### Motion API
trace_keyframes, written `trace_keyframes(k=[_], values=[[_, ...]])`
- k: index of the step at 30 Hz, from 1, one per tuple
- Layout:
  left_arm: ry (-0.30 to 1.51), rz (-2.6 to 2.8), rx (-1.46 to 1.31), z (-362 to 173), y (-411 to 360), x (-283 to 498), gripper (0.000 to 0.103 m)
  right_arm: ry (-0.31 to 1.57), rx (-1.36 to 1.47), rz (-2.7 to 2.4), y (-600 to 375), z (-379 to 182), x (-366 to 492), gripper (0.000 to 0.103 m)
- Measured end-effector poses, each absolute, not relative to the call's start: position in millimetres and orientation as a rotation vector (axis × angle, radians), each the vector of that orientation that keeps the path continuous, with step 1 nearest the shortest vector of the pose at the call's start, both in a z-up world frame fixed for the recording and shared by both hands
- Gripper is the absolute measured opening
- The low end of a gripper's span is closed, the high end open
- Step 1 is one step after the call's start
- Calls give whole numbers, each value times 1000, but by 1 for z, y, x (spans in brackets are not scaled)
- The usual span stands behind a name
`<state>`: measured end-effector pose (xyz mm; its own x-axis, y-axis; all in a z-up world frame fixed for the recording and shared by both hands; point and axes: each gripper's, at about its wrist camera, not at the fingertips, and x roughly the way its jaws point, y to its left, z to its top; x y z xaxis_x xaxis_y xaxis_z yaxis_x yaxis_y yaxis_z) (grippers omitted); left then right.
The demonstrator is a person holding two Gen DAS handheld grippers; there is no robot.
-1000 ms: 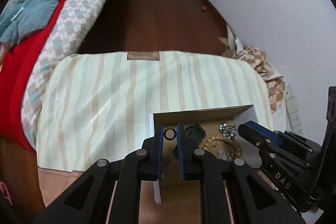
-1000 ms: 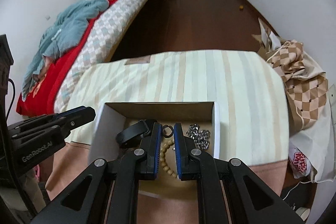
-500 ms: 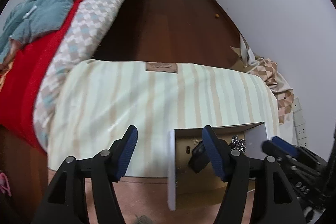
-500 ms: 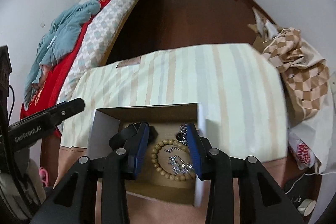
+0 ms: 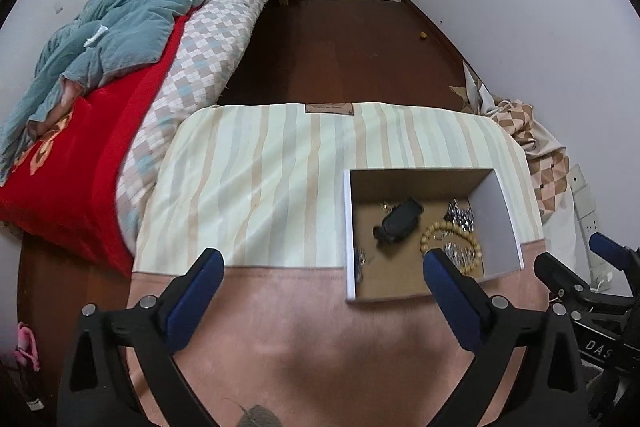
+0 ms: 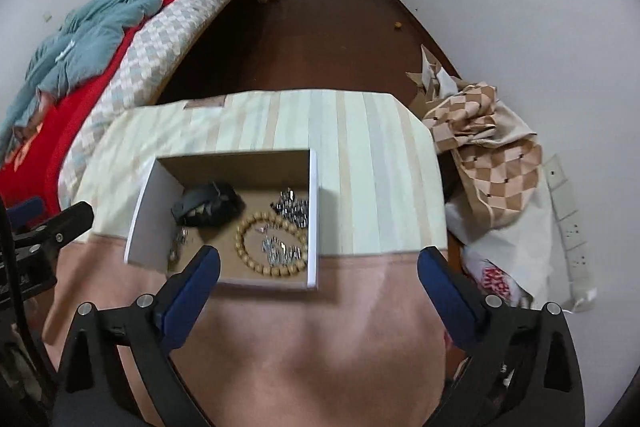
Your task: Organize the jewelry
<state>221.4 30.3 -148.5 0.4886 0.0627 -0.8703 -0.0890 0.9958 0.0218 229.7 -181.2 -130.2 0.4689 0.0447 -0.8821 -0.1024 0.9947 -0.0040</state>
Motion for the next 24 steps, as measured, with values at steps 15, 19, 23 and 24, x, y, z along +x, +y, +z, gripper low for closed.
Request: trace_keyframes(k=[15,19,23,24], values=[[953,108,-35,-68,19,131,102,971,-80,71,-180,-41,139,103],[905,113,-26,-39,18,106,102,919,-82,68,-182,-5,111,103],[877,114,-31,-17,18,87,102,863,-78,72,-184,31,84,103],[876,118,-37,-12,19,83,102,851,-77,75,-184,38,78,103]])
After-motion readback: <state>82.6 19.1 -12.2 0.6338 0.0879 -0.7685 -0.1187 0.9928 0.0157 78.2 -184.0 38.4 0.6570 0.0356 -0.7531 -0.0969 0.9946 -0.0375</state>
